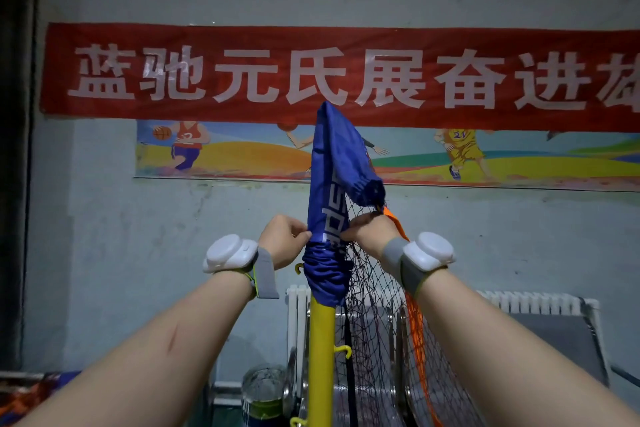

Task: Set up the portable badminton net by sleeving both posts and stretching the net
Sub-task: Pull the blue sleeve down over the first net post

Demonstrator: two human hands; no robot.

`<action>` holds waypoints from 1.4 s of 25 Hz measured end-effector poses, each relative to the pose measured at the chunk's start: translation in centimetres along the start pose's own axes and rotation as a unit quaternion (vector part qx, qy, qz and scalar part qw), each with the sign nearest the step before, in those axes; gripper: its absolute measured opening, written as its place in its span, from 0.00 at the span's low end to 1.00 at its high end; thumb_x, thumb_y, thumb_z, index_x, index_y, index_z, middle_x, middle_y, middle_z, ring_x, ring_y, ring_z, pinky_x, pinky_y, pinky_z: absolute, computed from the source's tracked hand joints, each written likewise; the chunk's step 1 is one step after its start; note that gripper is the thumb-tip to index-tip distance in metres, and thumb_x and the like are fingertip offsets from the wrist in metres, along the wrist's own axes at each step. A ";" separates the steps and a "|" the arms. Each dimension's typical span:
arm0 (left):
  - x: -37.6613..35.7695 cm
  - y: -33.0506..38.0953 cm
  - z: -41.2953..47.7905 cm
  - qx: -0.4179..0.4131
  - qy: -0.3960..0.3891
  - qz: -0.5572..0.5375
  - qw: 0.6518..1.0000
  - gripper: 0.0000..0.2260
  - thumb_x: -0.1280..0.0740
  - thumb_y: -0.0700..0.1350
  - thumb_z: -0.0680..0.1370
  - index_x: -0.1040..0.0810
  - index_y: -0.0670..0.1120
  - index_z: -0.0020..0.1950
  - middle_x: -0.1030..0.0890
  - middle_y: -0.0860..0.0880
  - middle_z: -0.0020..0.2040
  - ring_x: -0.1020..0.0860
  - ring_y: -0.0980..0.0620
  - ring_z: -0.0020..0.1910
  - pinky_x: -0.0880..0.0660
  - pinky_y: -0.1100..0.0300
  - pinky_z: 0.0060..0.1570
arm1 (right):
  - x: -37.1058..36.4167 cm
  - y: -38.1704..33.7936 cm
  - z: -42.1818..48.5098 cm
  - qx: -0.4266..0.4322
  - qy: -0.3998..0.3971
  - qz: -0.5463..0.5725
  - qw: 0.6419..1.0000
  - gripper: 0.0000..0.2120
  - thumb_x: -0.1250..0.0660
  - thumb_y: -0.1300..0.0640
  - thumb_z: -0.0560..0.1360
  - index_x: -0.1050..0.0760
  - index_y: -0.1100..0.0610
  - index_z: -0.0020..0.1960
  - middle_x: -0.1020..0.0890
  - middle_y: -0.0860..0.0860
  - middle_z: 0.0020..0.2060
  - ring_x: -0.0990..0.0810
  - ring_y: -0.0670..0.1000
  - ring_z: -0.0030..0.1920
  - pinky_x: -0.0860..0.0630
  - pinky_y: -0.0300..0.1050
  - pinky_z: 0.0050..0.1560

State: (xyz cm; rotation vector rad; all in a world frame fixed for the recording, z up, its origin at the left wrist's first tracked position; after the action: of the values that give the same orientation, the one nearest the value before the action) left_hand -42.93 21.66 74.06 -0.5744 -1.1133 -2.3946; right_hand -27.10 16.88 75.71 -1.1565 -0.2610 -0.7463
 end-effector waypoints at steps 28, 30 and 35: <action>1.8 2.9 3.0 -0.018 0.097 -0.047 0.994 0.08 0.38 0.37 0.77 0.23 0.38 0.39 0.24 0.41 0.37 0.28 0.47 0.39 0.25 0.50 0.49 | 0.8 -1.9 1.9 0.061 0.093 0.091 0.990 0.14 0.35 0.64 0.72 0.21 0.54 0.56 0.17 0.57 0.51 0.22 0.54 0.43 0.24 0.49 0.54; 1.6 2.5 2.6 -0.012 0.085 -0.036 0.996 0.08 0.37 0.37 0.77 0.23 0.37 0.40 0.23 0.41 0.38 0.25 0.45 0.40 0.25 0.51 0.48 | 0.7 -1.3 1.7 0.050 0.082 0.120 0.988 0.14 0.35 0.67 0.71 0.20 0.58 0.55 0.17 0.59 0.51 0.20 0.58 0.45 0.24 0.50 0.55; 0.6 1.3 1.3 0.010 0.038 -0.033 0.999 0.07 0.37 0.37 0.77 0.21 0.35 0.44 0.21 0.41 0.39 0.24 0.45 0.40 0.30 0.57 0.43 | 0.0 -0.7 1.2 0.052 0.053 0.088 0.993 0.11 0.35 0.69 0.71 0.19 0.62 0.50 0.20 0.52 0.40 0.23 0.48 0.40 0.26 0.32 0.42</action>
State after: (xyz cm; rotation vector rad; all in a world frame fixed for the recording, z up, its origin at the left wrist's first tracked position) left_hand -42.50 21.80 75.99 -0.4420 -1.1389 -2.4372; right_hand -27.30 17.84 76.74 -1.0223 -0.1055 -0.6280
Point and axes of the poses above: each hand's wrist, its own z-axis towards the middle knuckle, its own x-axis out of the back of the hand, y = z × x, the point moved 3 cm from there along z, towards the middle knuckle
